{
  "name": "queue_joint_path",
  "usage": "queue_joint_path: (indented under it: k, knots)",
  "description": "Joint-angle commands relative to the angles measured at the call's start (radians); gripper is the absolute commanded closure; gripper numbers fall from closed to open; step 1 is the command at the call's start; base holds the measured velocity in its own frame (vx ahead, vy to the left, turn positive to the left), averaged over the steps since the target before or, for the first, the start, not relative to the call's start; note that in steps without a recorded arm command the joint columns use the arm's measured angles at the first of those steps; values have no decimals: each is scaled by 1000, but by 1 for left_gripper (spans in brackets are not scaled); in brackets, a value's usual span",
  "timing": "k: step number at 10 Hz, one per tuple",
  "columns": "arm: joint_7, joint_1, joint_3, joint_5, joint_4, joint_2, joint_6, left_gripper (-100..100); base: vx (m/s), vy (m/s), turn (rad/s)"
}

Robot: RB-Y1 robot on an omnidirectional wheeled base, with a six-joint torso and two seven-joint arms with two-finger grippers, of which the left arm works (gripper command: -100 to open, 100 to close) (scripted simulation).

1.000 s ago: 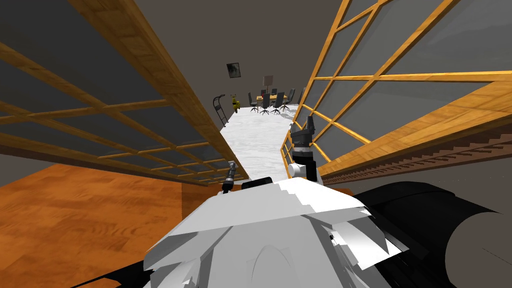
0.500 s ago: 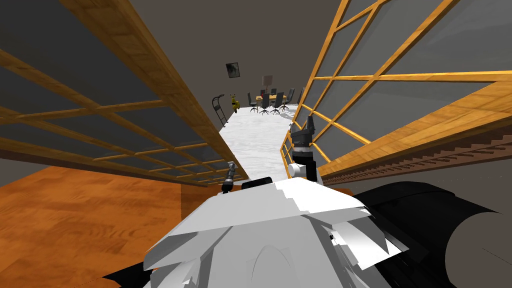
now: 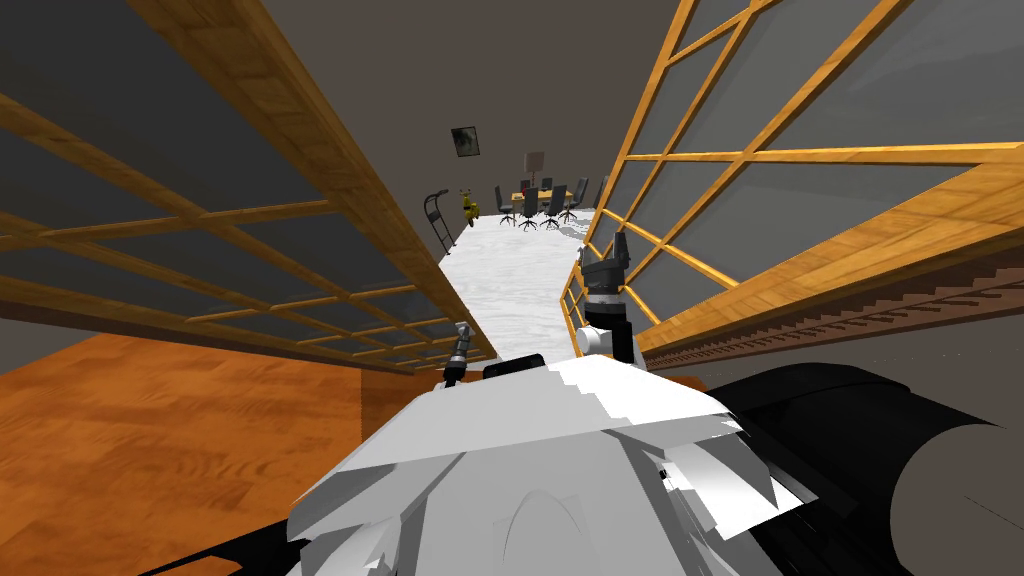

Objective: Push the door open

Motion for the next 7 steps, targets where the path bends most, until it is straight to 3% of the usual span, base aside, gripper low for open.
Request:
queue_joint_path:
  k: [1,2,7]
  knots:
    - [5,15,25,11,-28,19,7,100,3,3,-26]
    - [34,3,-2,12,1,7,-8,100,43,-29,-2]
    - [118,-12,-8,44,16,16,-8,100,60,-25,28]
